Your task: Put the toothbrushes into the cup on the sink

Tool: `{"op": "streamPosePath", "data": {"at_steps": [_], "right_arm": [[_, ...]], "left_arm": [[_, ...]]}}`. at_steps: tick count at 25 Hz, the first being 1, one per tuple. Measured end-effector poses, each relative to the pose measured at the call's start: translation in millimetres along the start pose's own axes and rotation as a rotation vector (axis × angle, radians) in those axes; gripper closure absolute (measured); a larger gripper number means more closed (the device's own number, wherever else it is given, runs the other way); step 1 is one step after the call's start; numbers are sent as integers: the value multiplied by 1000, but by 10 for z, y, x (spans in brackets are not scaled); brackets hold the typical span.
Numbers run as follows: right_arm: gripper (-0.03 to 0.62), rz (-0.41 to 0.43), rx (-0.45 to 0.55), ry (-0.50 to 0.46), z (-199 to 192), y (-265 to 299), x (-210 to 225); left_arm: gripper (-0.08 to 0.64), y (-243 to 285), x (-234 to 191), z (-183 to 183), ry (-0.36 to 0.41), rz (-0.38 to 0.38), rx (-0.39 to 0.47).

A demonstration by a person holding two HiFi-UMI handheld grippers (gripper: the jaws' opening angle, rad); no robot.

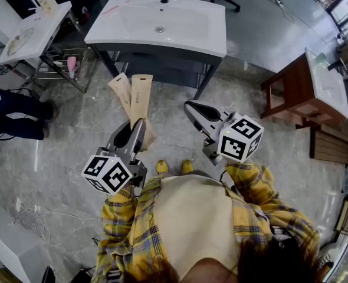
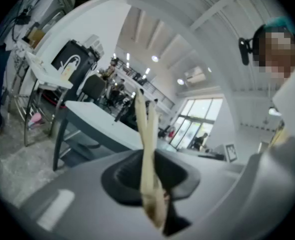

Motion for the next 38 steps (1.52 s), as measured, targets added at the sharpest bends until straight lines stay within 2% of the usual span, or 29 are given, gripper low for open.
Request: {"op": "streamPosePath", "data": {"at_steps": [8,15,21,29,32,38], "right_arm": [[580,-14,-6,-6,-20,42,-34],[578,-26,16,32,-34,223,-156],[578,-16,0,53,-116,347,-209],[578,-14,-17,26,-2,625,-240],[578,-8,-34,16,23,715,-284],[578,-26,-55,52,61,809,-54]], "left_arm": [[497,-5,-55,-9,-11,-18,-1],[497,-105,-177,1,8,-40,-29],[497,-160,-278,-87,-13,-42,-54],[497,-301,-400,-61,-9,-29,-25],[498,-340,-528,-25,-29,-17,-15],[498,-154,-686,109,-49,-12,-24]]}}
Point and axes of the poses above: the fingertips, and each gripper's own axes: y forward along the fingers, x to its right, z out of its top, the point moved 2 cm from there along -y, backward along the fingers, and after that the axes turned 13 degrees about -x, right-handed, at the moved point
